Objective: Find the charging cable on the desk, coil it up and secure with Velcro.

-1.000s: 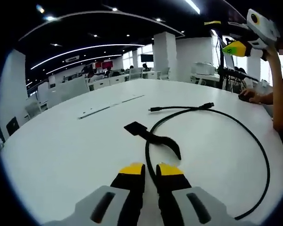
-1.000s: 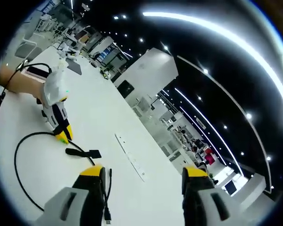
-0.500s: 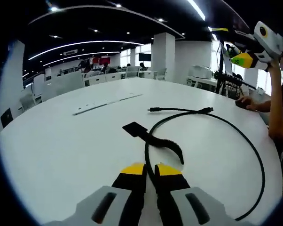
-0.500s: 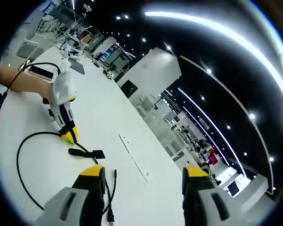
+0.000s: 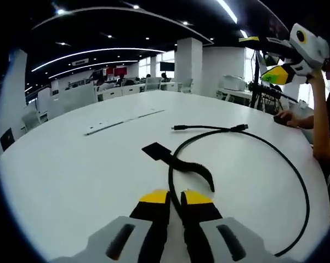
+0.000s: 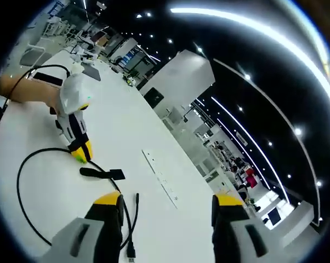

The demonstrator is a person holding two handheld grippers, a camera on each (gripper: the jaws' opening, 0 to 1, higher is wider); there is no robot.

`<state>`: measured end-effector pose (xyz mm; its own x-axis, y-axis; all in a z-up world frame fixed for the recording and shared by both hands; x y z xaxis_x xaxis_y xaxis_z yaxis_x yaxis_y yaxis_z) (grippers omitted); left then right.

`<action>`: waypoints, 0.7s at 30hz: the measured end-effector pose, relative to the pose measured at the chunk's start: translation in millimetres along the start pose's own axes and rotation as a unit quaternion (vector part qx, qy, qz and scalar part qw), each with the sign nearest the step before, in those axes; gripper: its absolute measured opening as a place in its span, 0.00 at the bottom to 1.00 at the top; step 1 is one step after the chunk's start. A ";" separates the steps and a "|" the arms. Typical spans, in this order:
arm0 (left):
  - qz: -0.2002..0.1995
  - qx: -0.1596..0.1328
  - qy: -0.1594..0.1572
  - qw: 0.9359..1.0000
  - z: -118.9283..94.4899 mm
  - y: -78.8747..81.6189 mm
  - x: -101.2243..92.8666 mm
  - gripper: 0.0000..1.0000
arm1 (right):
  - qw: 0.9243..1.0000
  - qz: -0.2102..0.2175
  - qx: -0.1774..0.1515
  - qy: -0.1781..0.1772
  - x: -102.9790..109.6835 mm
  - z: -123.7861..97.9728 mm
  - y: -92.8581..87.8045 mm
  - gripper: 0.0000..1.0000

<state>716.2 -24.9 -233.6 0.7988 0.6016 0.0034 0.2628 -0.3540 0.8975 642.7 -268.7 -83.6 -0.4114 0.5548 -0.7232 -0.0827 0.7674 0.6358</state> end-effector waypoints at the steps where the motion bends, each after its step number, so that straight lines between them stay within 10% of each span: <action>1: 0.007 0.001 0.000 1.000 -0.7 0.3 -0.2 0.16 | 1.000 0.001 -0.001 -0.001 -0.5 -0.4 0.0 0.66; 7: 0.094 -0.036 -0.010 0.995 0.8 0.7 -0.7 0.19 | 1.000 0.004 -0.003 -0.003 -2.1 -1.8 0.3 0.66; 21: 0.077 -0.036 -0.016 0.996 -5.6 2.2 -3.9 0.19 | 1.000 0.016 0.006 0.016 -1.8 9.5 -7.7 0.66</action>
<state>710.6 -24.0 -229.1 0.8441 0.5203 0.1298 0.0974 -0.3868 0.9170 652.7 -272.5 -89.8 -0.4431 0.5691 -0.6927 -0.0577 0.7530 0.6555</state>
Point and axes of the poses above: the point that each gripper's makers call its tool centre point, and the gripper's own axes: z roughly forward along the fingers, x roughly to its left, y roughly out of its top, the point moved 9 cm from there along -z, roughly backward along the fingers, and after that the axes turned 2 degrees about -x, right-handed, at the moved point
